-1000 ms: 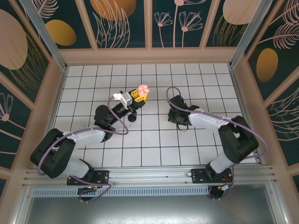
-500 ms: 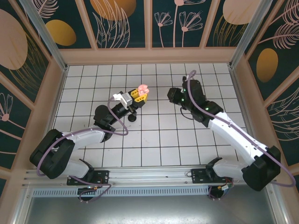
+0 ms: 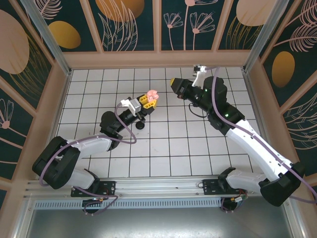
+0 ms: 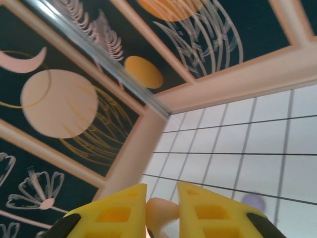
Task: Insert the wireless bluetooth earbuds into the charging case
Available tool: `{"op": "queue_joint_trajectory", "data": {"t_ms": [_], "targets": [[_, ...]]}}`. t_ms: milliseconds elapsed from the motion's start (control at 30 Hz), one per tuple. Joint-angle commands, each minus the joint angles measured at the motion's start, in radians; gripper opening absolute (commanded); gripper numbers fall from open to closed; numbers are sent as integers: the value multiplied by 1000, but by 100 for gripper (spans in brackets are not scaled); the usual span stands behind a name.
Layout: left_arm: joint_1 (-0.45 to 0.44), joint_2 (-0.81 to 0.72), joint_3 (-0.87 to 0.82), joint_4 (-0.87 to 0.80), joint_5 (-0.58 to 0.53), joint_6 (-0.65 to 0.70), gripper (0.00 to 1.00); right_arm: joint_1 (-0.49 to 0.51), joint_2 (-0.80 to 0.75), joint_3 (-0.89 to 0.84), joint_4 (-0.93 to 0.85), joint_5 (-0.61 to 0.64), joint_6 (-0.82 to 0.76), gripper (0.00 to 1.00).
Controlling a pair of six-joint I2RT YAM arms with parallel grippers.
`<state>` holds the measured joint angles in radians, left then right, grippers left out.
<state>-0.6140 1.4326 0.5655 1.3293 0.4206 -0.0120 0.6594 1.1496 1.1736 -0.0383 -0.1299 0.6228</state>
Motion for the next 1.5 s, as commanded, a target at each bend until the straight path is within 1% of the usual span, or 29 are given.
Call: {"op": "queue_joint_trajectory", "data": {"t_ms": [0, 200, 600, 933, 1467], "targets": [[-4, 19, 41, 48, 27, -10, 0, 53, -22, -3, 135, -30, -39, 20], [-4, 33, 50, 73, 28, -31, 0, 108, -14, -41, 226, -25, -60, 20], [-4, 23, 53, 71, 27, -32, 0, 130, 19, -107, 278, -28, -29, 20], [-4, 12, 53, 67, 30, -35, 0, 131, 45, -149, 304, -13, -19, 20], [-4, 0, 53, 65, 49, -50, 0, 113, 81, -160, 322, 9, -26, 20]]}}
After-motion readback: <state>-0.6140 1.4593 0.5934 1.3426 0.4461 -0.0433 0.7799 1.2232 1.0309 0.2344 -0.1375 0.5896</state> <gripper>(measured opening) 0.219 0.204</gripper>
